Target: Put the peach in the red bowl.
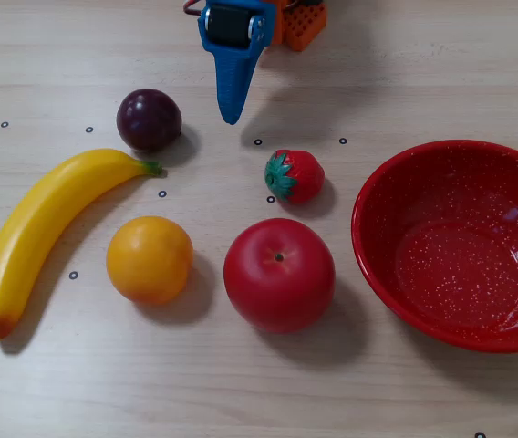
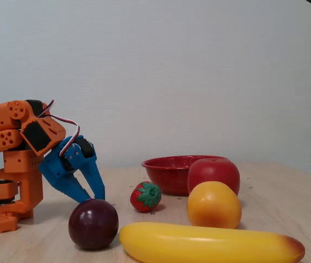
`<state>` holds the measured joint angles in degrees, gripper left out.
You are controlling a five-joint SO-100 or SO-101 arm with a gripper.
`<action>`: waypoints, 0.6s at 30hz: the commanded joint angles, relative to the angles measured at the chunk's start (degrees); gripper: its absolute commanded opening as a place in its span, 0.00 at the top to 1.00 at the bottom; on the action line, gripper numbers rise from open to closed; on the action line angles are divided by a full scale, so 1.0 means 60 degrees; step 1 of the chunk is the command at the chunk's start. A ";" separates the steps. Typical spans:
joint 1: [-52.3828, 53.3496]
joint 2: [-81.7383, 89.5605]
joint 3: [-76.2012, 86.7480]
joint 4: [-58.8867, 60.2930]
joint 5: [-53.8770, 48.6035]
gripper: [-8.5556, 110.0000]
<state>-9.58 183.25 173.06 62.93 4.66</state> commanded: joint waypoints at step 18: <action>-0.0352 -0.8130 -0.7646 -0.1216 0.0908 0.93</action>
<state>-10.55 137.99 135.88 57.74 8.26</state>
